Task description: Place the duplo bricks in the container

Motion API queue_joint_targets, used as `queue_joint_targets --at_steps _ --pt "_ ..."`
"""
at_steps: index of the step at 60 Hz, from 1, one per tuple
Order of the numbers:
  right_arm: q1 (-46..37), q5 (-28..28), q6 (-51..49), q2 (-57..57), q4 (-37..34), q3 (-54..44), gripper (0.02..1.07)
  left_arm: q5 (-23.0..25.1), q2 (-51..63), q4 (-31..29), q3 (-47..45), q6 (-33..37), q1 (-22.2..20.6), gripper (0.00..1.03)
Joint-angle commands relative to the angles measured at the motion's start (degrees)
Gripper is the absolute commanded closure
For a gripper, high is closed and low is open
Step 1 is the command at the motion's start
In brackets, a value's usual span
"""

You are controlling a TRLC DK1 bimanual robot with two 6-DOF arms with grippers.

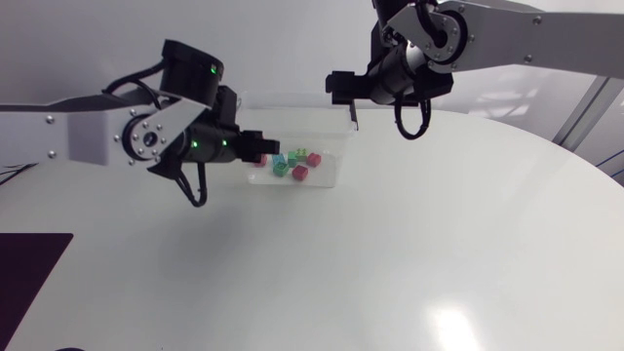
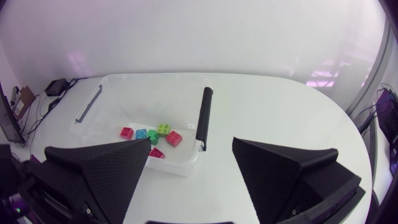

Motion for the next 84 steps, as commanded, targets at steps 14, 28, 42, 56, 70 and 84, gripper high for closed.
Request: queue_joint_targets --at_steps 14,28,42,56,70,84 --pt "0.27 1.64 -2.27 -2.08 0.19 -1.67 0.12 3.86 8.55 -0.58 17.11 5.71 3.76 0.9" --pt "0.0 2.08 -3.15 -2.52 0.19 -3.17 0.12 5.97 19.8 0.82 25.63 8.25 6.05 0.9" --pt "-0.17 2.08 -4.38 -2.87 0.1 -4.04 0.12 7.38 24.37 1.62 29.24 12.56 6.66 0.34" --pt "-0.17 2.35 -5.08 -5.24 -0.34 -4.75 0.11 7.73 19.18 -0.14 28.18 16.16 6.22 0.06" --pt "-0.97 3.14 -6.4 -10.34 -0.43 -7.65 0.09 7.73 8.55 -1.37 22.56 18.27 6.05 0.05" --pt "-3.78 3.22 -7.89 -17.55 -0.34 -13.27 0.07 7.73 -2.0 -0.76 13.24 19.94 10.18 0.05"
